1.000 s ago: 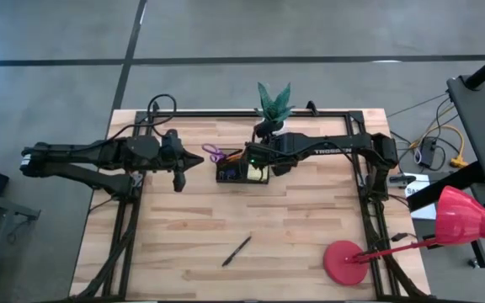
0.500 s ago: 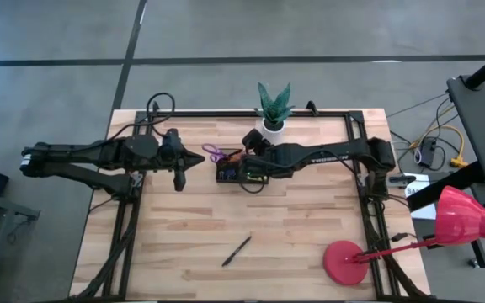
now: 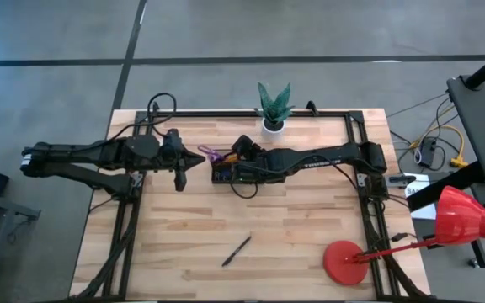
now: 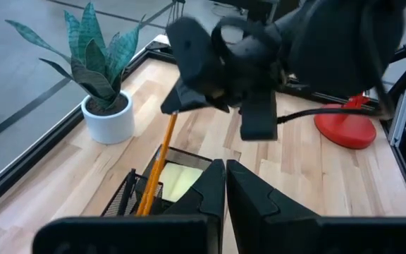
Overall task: Pick and place office supplies into organizer
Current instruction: Put the pencil into the desk organizer, then put the pen into the desk organizer
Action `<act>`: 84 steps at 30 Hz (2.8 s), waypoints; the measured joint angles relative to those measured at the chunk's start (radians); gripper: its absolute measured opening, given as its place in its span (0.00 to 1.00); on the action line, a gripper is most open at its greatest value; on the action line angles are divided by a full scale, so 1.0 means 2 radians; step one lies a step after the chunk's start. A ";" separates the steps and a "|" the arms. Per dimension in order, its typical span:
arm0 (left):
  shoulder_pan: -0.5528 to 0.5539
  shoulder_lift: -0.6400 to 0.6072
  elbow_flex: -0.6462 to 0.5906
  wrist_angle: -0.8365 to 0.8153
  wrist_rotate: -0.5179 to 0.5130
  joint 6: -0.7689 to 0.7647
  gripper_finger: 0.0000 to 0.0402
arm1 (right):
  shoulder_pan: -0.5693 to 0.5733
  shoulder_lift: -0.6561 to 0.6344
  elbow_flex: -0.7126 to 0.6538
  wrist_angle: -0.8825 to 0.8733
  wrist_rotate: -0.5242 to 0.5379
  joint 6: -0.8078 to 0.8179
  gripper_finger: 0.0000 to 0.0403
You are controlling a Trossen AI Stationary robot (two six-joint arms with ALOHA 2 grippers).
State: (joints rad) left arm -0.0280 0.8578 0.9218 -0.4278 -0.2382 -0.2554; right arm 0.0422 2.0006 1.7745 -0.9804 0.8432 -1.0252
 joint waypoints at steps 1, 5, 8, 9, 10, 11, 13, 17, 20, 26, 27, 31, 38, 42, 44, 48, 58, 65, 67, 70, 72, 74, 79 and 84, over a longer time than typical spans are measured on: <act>0.000 0.000 0.000 0.000 0.000 0.000 0.00 | 0.000 0.000 0.005 0.000 0.006 0.000 0.07; 0.000 0.001 0.000 0.000 0.000 0.000 0.00 | 0.000 0.000 0.015 0.001 0.007 0.001 0.07; 0.000 0.002 0.000 0.000 0.000 0.000 0.00 | 0.004 0.000 0.011 0.012 -0.004 0.004 0.07; 0.000 0.002 0.000 0.000 0.000 0.000 0.00 | 0.006 0.000 0.008 0.013 -0.005 0.002 0.07; 0.000 0.002 0.000 0.000 0.000 0.000 0.00 | 0.008 0.000 0.006 0.013 -0.006 0.001 0.07; 0.000 0.002 0.000 0.000 0.000 0.000 0.00 | 0.010 0.000 0.003 0.012 -0.007 0.000 0.07; 0.000 0.002 0.000 0.000 0.000 0.000 0.00 | 0.009 0.000 -0.001 0.007 -0.007 0.000 0.07; 0.000 0.002 0.000 0.000 0.000 0.000 0.00 | 0.008 0.005 -0.005 -0.001 -0.006 -0.002 0.07; -0.001 0.003 0.000 0.001 0.000 0.000 0.00 | 0.009 0.011 -0.004 0.010 -0.006 -0.010 0.07; -0.001 0.003 0.000 0.004 0.001 -0.001 0.00 | 0.009 0.046 0.013 0.045 -0.008 -0.017 0.07; -0.001 0.003 0.000 0.005 0.001 -0.001 0.00 | 0.009 0.051 0.019 0.044 -0.009 -0.012 0.07; -0.001 0.003 0.000 0.009 0.001 -0.001 0.00 | 0.008 0.078 0.054 0.044 -0.014 -0.003 0.07; 0.000 0.002 0.000 0.012 0.002 0.000 0.00 | 0.009 0.088 0.108 0.044 -0.021 0.054 0.07; 0.000 0.001 0.000 0.013 0.002 0.000 0.00 | 0.008 0.088 0.123 0.020 -0.034 0.090 0.09; 0.000 -0.001 0.000 0.012 0.002 0.000 0.00 | 0.008 0.088 0.124 0.011 -0.034 0.116 0.12; 0.000 -0.005 0.000 0.012 0.002 0.000 0.00 | 0.008 0.088 0.118 -0.025 -0.036 0.144 0.19; 0.000 -0.020 0.000 0.013 0.005 0.000 0.00 | 0.015 0.086 0.111 -0.055 -0.042 0.181 0.30; 0.000 -0.025 0.000 0.010 0.005 0.000 0.00 | 0.047 0.084 0.141 -0.153 -0.047 0.324 0.35; 0.000 -0.027 0.000 0.010 0.005 0.000 0.00 | 0.064 0.084 0.151 -0.192 -0.095 0.356 0.36; 0.000 -0.027 0.000 0.010 0.004 0.004 0.00 | 0.092 0.084 0.163 -0.205 -0.247 0.380 0.36; 0.000 -0.027 0.000 0.010 0.004 0.005 0.00 | 0.111 0.084 0.163 -0.184 -0.346 0.380 0.36; 0.000 -0.027 -0.002 0.012 0.004 0.005 0.00 | 0.131 0.084 0.153 -0.138 -0.404 0.386 0.36; 0.000 -0.027 -0.017 0.010 0.005 0.003 0.00 | 0.163 0.093 0.120 -0.008 -0.422 0.389 0.36; -0.001 -0.027 -0.028 0.010 0.045 -0.020 0.00 | 0.169 0.141 0.114 0.028 -0.422 0.385 0.36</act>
State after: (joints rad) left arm -0.0294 0.8046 0.8653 -0.4074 -0.1478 -0.2961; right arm 0.3798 2.2826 2.0022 -0.9244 -0.0008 -0.2557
